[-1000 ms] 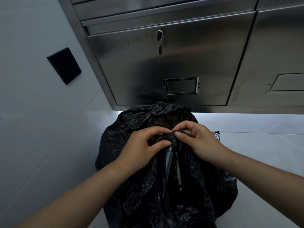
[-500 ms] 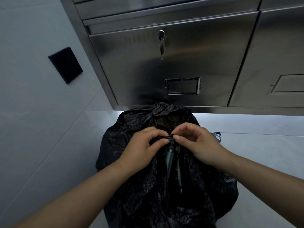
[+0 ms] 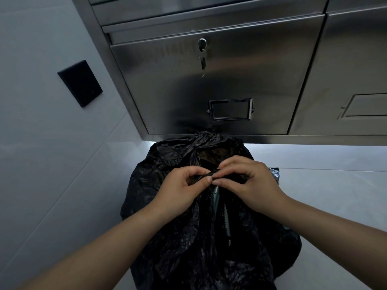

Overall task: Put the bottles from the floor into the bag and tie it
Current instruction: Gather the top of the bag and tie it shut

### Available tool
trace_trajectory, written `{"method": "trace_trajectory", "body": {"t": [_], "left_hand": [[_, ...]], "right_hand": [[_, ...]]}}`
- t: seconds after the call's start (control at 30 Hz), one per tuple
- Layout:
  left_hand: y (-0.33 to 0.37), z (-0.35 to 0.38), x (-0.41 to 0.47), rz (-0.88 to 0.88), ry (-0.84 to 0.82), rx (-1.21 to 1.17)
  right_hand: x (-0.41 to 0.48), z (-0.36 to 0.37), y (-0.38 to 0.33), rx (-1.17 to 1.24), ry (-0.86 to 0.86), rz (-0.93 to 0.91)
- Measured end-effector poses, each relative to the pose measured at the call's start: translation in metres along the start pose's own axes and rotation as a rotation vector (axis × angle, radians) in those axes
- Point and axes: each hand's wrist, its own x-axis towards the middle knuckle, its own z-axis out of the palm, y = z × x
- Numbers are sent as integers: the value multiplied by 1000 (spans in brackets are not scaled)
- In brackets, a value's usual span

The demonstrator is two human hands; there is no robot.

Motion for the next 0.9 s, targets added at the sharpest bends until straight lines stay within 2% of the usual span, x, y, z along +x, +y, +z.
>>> {"method": "trace_trajectory", "body": {"t": [0.07,0.2,0.27,0.5,0.6,0.67,0.77,0.9], "left_hand": [[0,-1,1,-8,-1,-40],[3,0,-1,21,-61,-158],[5,2,-1,-7,-57,-162],[-1,0,1,-111,29,49],[0,0,0,-105,28,82],[0,-2,2,-73,85,92],[3,-7,3,-35,175,1],[11,-10,7,-59,211,-140]], "right_hand": [[0,0,4,29,18,39],[-1,-2,13,219,48,227],[-3,-1,18,226,39,255],[-9,1,27,271,12,390],[-13,0,28,291,0,477],[-12,0,27,278,17,485],[-6,0,22,328,77,498],[2,-2,15,369,134,518]]}}
